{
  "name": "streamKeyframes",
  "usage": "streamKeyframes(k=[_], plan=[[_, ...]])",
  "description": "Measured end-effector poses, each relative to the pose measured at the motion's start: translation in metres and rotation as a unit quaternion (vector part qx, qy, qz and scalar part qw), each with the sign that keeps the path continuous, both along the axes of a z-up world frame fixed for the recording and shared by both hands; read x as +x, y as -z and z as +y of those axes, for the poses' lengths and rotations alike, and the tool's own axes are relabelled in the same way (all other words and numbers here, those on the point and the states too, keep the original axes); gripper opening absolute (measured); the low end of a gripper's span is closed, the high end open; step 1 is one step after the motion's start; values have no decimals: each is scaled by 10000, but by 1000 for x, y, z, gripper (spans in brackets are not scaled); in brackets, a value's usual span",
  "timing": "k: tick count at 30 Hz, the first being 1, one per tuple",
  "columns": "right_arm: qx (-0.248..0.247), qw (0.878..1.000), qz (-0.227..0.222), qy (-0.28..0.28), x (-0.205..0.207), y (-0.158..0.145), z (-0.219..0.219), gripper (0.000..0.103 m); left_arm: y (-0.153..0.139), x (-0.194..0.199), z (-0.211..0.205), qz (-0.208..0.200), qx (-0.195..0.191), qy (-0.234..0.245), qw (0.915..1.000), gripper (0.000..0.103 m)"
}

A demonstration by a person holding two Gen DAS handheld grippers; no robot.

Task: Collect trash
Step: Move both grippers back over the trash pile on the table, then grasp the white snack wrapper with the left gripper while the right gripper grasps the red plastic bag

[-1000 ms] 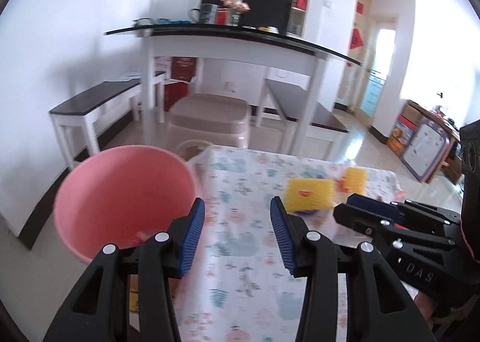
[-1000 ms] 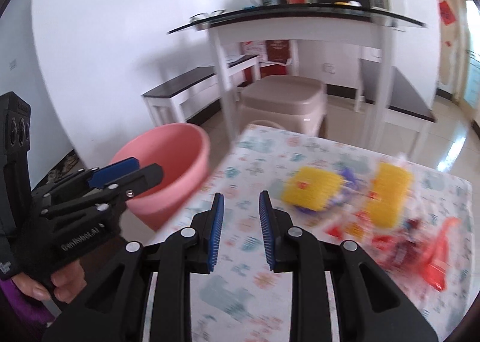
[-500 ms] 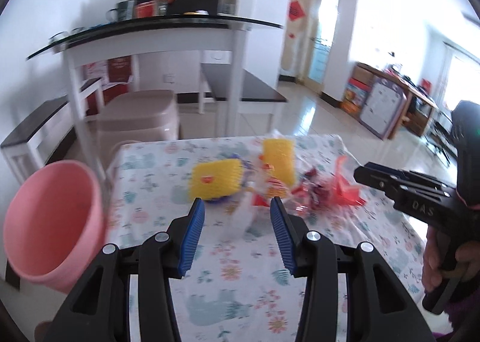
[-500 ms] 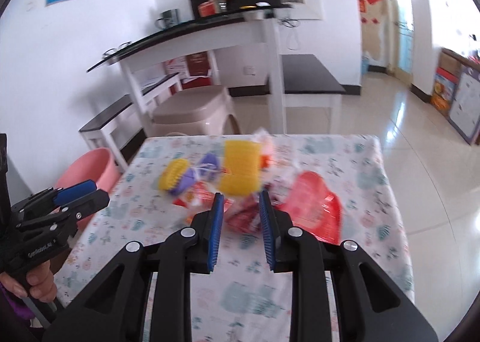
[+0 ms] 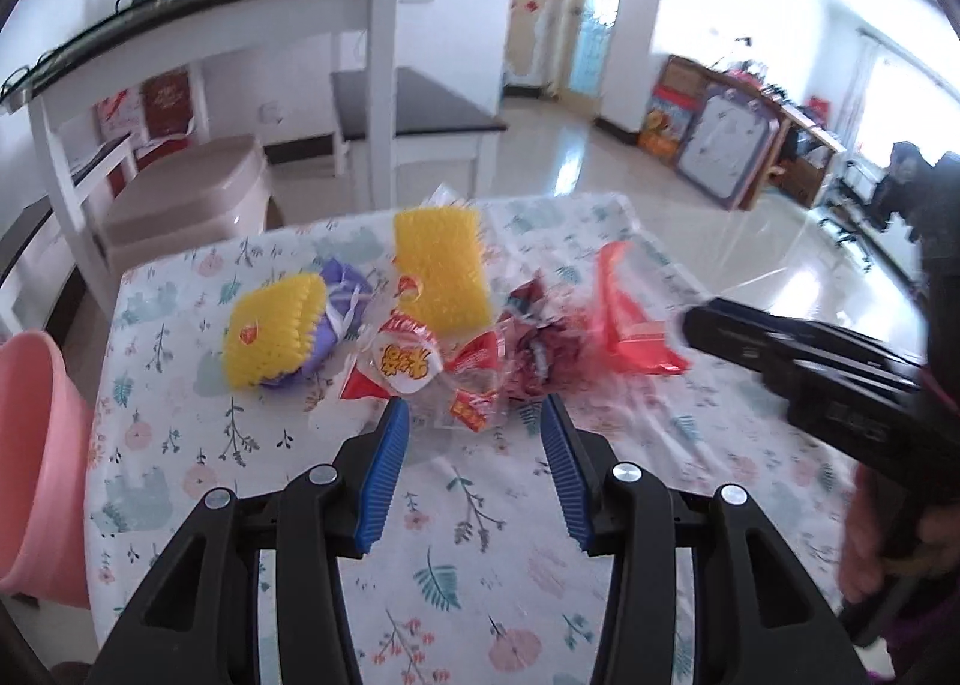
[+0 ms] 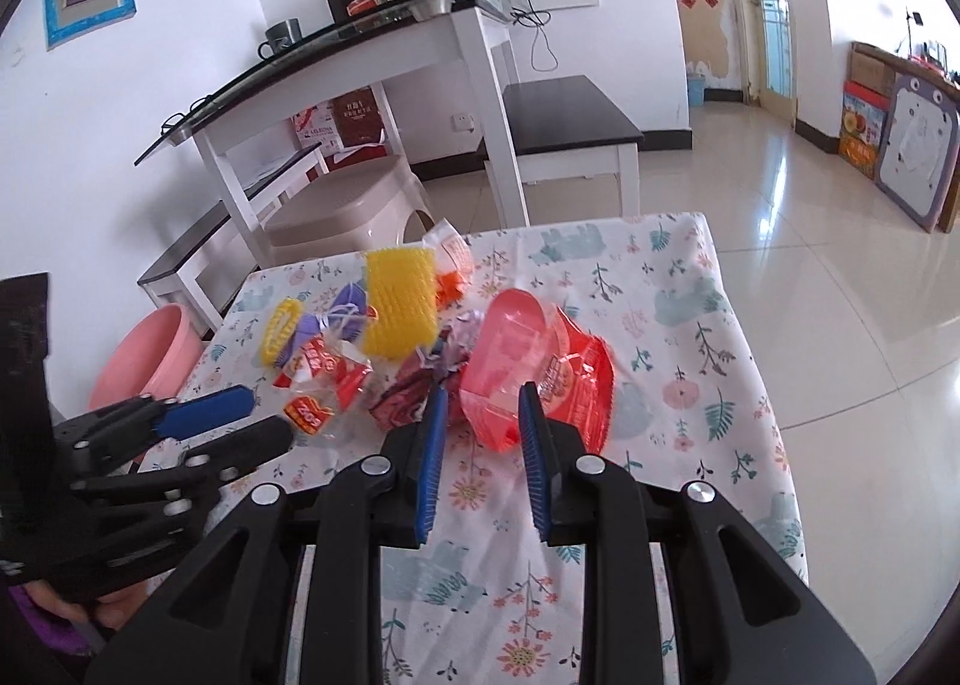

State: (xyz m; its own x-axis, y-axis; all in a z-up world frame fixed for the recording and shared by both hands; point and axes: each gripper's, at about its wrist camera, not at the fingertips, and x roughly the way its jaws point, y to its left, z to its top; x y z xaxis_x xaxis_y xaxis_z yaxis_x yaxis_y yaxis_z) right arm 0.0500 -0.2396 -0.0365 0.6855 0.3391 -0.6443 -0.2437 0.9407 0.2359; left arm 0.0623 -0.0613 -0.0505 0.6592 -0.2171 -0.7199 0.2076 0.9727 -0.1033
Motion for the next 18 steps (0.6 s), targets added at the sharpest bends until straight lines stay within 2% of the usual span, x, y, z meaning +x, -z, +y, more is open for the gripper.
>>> streamKeyframes(k=[4, 6, 7, 8, 9, 10, 18], plan=[[-7, 10000, 0, 34, -1, 4, -4, 37, 17, 17, 6, 253, -95, -455, 9986, 45], [-34, 10000, 10, 37, 0, 5, -5, 37, 21, 21, 11, 287, -238, -518, 9980, 33], [-37, 10000, 32, 40, 1, 7, -5, 37, 22, 22, 12, 293, -244, -524, 9979, 20], [-36, 10000, 56, 39, 2, 8, -4, 37, 23, 22, 13, 312, -252, -514, 9979, 12], [-33, 10000, 71, 35, 3, 9, -5, 37, 23, 23, 14, 325, -270, -509, 9978, 10], [-24, 10000, 89, 27, 4, 10, -4, 37, 24, 23, 16, 330, -310, -512, 9977, 2], [8, 9998, 202, 22, 13, 17, 1, 37, 13, 10, 23, 94, -420, -370, 9984, 0]])
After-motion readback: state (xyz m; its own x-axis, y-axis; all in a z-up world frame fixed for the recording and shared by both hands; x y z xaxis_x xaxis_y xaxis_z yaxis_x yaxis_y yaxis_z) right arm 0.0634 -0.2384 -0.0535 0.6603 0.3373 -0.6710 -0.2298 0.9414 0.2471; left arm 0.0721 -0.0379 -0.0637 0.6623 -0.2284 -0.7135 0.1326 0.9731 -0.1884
